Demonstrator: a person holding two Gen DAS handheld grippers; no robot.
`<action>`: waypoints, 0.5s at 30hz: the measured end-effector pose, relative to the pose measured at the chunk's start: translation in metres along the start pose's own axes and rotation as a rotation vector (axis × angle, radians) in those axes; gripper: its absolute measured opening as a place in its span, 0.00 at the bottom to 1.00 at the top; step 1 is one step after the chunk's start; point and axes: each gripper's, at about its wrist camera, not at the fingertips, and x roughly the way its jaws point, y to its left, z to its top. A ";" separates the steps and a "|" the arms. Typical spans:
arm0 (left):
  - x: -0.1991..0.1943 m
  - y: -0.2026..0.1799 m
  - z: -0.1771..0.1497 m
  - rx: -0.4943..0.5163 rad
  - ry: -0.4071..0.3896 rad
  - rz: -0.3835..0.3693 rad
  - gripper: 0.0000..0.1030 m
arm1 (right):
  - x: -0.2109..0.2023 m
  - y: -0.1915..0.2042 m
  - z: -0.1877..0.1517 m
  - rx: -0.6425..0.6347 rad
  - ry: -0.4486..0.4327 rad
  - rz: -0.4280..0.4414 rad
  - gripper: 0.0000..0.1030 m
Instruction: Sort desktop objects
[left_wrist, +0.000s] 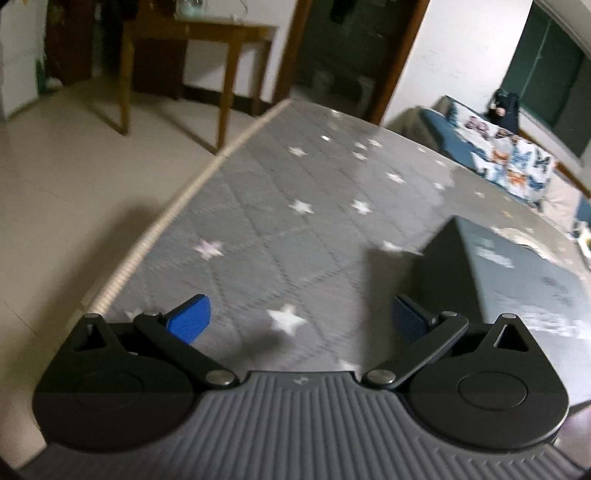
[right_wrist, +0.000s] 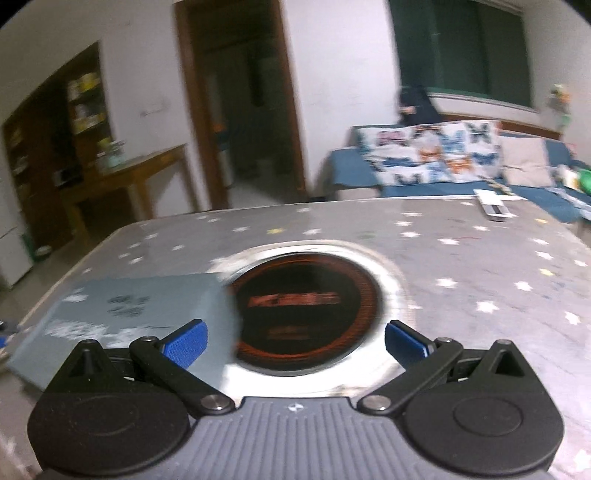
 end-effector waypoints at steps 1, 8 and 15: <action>0.003 0.002 -0.001 0.000 -0.013 0.019 1.00 | 0.003 -0.008 -0.001 0.006 -0.006 -0.032 1.00; 0.021 0.015 -0.008 -0.029 -0.090 0.142 1.00 | 0.033 -0.066 -0.012 0.061 -0.043 -0.238 1.00; 0.035 0.014 -0.008 -0.013 -0.133 0.244 1.00 | 0.059 -0.113 -0.022 0.125 -0.082 -0.374 1.00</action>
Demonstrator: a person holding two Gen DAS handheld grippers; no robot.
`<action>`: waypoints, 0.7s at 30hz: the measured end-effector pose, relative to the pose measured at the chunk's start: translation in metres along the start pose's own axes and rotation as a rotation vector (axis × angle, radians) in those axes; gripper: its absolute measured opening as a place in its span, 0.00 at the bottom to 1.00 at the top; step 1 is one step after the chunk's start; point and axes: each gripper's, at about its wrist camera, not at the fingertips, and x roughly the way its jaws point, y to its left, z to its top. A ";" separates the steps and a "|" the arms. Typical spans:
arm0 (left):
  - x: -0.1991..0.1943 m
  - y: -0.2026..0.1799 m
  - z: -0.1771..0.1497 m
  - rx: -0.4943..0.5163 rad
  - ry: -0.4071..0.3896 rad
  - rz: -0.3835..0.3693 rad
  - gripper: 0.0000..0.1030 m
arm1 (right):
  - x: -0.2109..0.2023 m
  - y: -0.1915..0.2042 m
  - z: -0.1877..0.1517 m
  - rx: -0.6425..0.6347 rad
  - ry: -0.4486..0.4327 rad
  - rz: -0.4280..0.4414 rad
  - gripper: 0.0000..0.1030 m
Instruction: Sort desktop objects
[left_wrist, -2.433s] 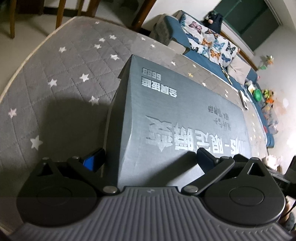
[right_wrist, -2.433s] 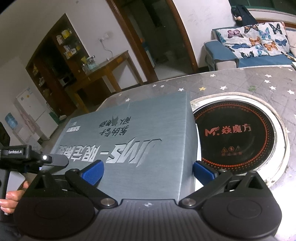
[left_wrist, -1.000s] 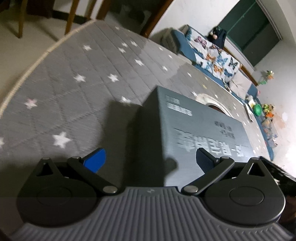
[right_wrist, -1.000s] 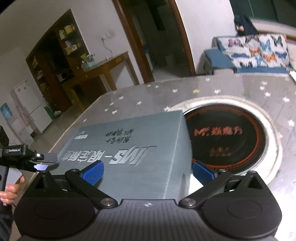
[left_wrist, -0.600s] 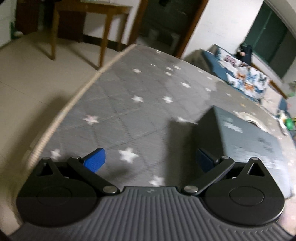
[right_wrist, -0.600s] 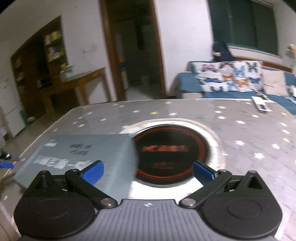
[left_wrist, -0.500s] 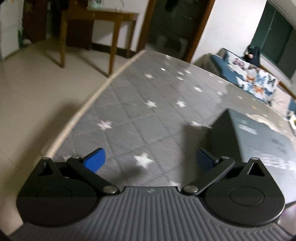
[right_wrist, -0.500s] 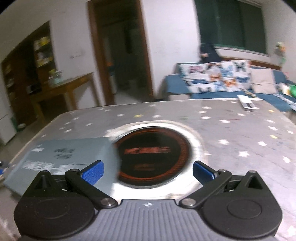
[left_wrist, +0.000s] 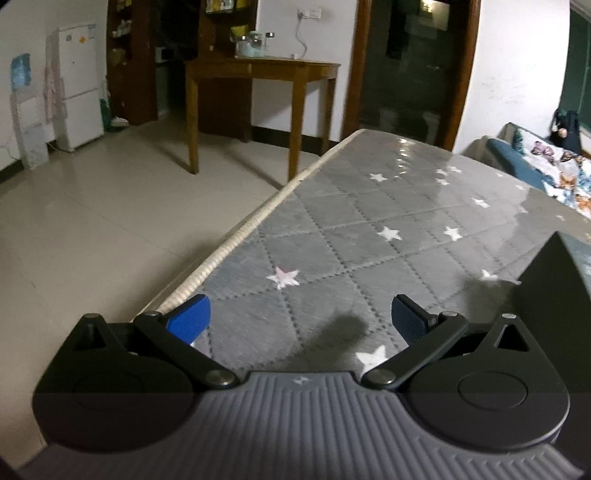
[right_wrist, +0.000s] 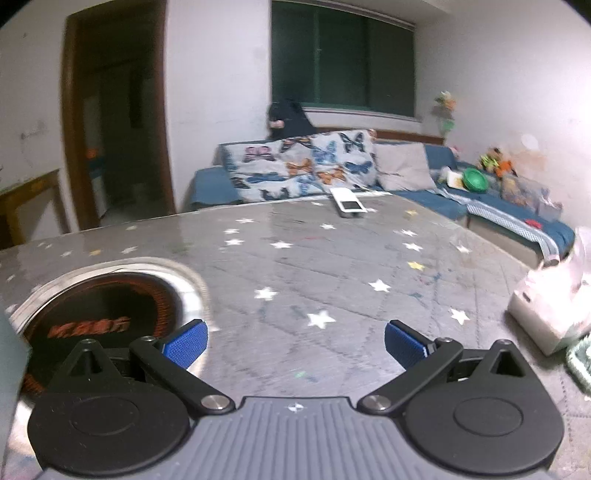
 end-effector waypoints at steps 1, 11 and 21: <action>0.002 -0.001 0.000 0.001 -0.004 0.008 1.00 | 0.004 -0.005 -0.001 0.019 -0.001 -0.009 1.00; 0.017 -0.001 0.010 -0.051 0.002 0.068 1.00 | 0.030 -0.029 -0.005 0.099 0.018 -0.102 1.00; 0.030 -0.013 0.013 -0.008 0.024 0.140 1.00 | 0.062 -0.046 -0.001 0.159 0.106 -0.124 1.00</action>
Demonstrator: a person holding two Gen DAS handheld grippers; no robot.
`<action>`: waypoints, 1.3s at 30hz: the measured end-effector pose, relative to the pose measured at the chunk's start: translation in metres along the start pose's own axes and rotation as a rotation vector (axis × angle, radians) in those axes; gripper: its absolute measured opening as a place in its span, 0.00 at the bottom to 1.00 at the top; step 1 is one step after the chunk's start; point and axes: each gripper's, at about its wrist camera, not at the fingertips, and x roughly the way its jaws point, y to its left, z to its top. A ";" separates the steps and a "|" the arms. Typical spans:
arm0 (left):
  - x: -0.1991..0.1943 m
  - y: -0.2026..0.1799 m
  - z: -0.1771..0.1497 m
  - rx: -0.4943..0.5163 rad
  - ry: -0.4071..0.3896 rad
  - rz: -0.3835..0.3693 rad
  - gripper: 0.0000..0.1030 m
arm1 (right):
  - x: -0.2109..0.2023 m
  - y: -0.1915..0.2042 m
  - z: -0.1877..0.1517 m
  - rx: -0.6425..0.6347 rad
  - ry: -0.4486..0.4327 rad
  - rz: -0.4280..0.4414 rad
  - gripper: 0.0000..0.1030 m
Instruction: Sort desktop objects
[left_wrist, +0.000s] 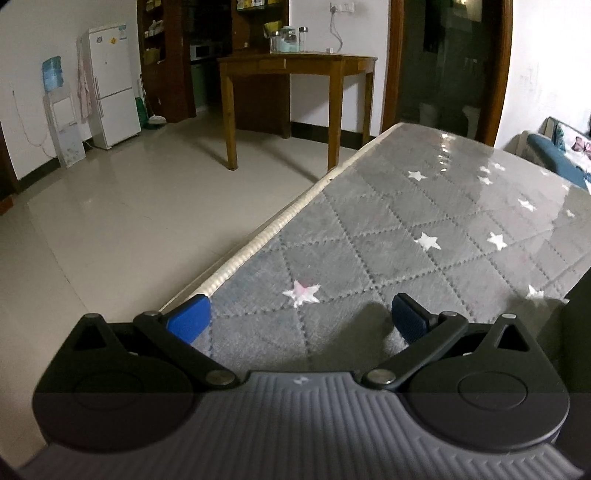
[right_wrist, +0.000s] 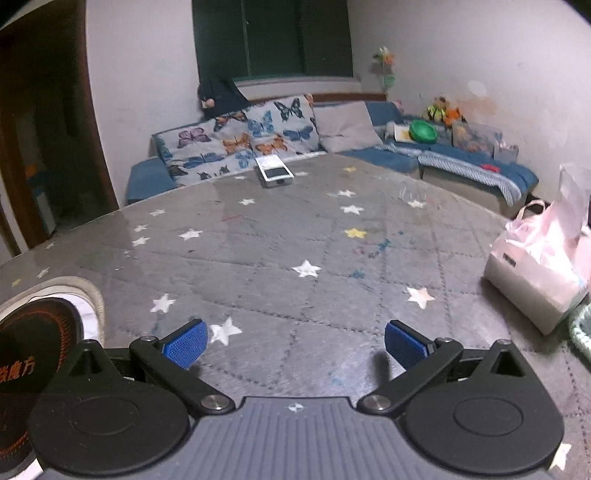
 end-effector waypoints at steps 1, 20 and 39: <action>0.000 0.000 0.000 0.001 0.000 0.001 1.00 | 0.003 -0.001 0.001 0.002 0.012 -0.003 1.00; -0.006 -0.010 -0.002 -0.004 0.003 -0.001 1.00 | 0.026 0.017 0.005 -0.112 0.063 -0.015 1.00; -0.004 -0.004 -0.001 -0.006 0.004 -0.001 1.00 | 0.031 0.014 0.005 -0.109 0.064 -0.012 1.00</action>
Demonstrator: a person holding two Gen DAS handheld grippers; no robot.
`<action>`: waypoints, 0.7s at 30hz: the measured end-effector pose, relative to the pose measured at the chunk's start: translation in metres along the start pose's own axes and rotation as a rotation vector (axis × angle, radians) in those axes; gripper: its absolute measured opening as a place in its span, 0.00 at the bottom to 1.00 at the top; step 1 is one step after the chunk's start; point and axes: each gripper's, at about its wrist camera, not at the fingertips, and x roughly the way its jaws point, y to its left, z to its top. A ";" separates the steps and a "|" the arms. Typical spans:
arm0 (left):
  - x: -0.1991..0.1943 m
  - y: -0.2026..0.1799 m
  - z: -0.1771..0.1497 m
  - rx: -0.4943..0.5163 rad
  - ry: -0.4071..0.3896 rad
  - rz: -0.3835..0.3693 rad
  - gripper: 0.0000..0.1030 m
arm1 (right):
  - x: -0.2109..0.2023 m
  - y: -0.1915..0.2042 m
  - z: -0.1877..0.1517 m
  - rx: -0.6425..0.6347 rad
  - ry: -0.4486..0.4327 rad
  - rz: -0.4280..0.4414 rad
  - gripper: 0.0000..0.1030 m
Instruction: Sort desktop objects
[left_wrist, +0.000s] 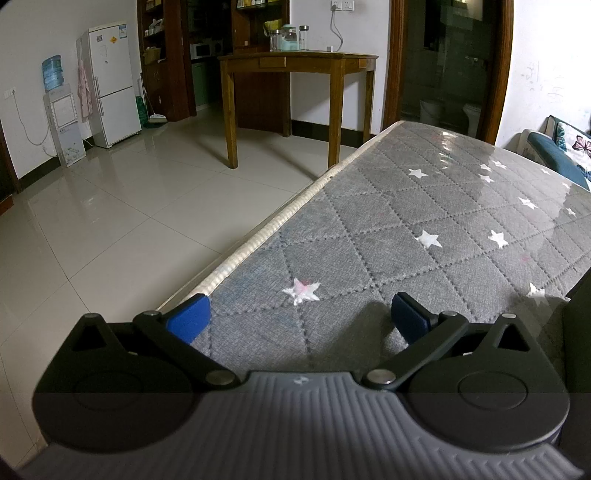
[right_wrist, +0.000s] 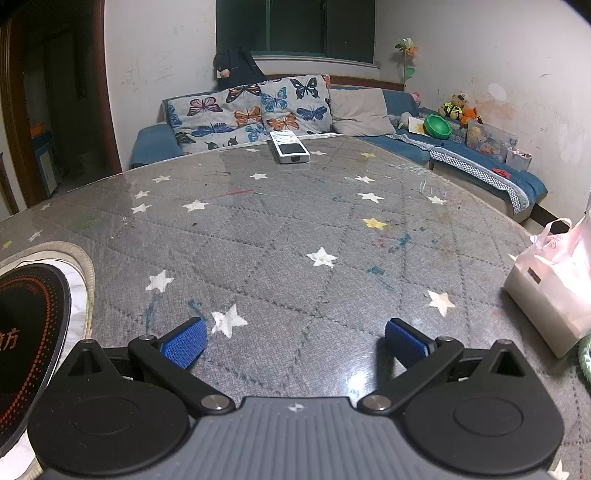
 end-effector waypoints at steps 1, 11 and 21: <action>0.000 0.001 0.000 0.000 0.000 0.000 1.00 | 0.000 0.000 0.000 0.000 0.000 0.000 1.00; -0.001 0.001 0.000 0.000 0.000 0.000 1.00 | -0.001 0.001 -0.001 0.000 0.000 -0.001 1.00; -0.001 0.000 0.000 0.000 0.000 0.000 1.00 | -0.001 0.001 -0.001 0.001 0.000 -0.001 1.00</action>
